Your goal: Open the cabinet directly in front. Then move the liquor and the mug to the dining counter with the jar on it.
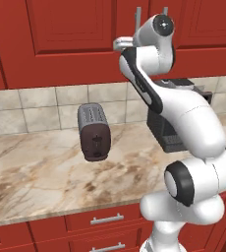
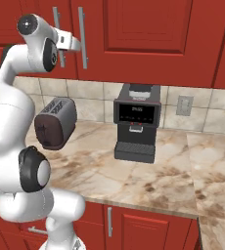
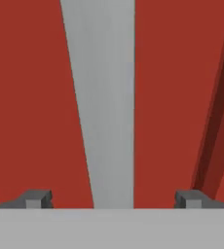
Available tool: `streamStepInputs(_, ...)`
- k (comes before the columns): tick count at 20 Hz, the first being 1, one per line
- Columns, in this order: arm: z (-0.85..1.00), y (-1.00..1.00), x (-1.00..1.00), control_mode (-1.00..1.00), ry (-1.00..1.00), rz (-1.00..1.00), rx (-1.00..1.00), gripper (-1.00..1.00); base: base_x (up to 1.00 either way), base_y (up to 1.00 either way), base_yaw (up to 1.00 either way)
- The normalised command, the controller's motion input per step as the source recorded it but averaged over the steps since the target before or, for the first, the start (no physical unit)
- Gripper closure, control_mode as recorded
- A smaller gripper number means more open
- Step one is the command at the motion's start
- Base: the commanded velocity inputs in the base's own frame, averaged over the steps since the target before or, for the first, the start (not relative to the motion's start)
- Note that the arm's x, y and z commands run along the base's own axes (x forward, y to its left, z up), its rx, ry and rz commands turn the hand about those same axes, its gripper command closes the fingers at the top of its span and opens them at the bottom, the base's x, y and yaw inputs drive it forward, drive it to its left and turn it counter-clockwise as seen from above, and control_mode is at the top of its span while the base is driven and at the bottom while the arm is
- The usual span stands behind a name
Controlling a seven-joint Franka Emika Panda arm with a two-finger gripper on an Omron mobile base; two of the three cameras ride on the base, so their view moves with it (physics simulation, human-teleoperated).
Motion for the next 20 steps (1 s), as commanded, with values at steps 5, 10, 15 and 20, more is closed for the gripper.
streamStepInputs(5, -0.02, 0.00, 0.09, -1.00, 0.00, 0.00, 0.00, 1.00, 0.00, 0.00, 0.00)
streamStepInputs(10, 0.00, 0.00, 0.00, -1.00, 0.00, 0.00, 0.00, 1.00, 0.00, 0.00, 0.00)
streamStepInputs(15, -0.29, 0.00, -0.20, -1.00, -0.02, 0.00, -0.02, 1.00, 0.00, 0.00, 0.00)
streamStepInputs(20, -0.31, 0.18, -0.95, -1.00, -0.30, 0.03, -0.05, 1.00, 0.00, 0.00, 0.00)
